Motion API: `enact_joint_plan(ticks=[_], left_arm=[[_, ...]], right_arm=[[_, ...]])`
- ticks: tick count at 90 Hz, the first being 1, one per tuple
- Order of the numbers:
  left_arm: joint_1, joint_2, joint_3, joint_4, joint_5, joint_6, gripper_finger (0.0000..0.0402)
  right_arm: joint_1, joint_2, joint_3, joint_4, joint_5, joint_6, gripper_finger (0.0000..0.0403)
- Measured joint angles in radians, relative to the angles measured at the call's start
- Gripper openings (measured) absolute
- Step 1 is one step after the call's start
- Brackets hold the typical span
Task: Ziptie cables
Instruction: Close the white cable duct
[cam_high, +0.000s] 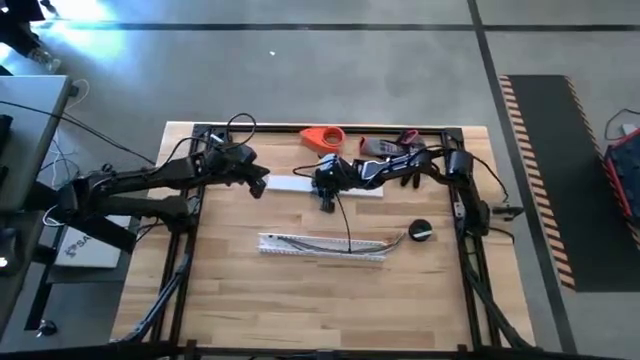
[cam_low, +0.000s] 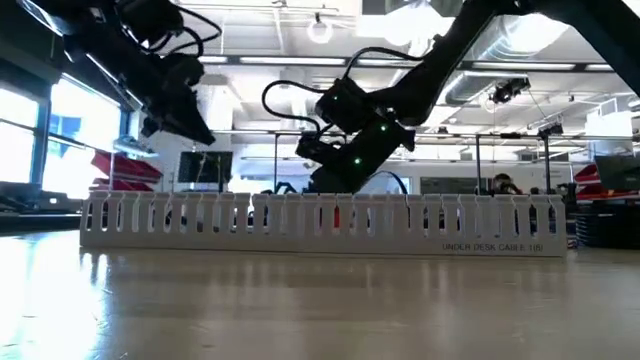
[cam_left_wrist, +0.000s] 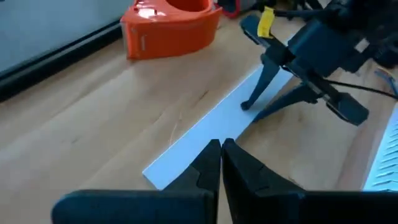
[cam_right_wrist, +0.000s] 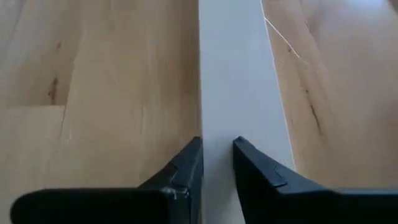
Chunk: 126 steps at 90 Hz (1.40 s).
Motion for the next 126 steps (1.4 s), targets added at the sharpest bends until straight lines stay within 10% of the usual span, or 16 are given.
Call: enact_joint_plan(ticks=[40,62,126], left_arm=[[-0.006,0.008,0.0,0.0,-0.002,0.052,0.0],[-0.006,0.016,0.0,0.005,-0.014,0.063,0.0],[-0.005,0.016,0.0,0.012,-0.023,0.054,0.0]], right_arm=[[-0.084,-0.124,-0.106,-0.013,-0.242,-0.182,0.0213],[-0.114,-0.086,-0.28,0.385,-0.239,-0.101,0.0245],[-0.118,-0.046,-0.294,0.381,-0.144,-0.025,0.0348]])
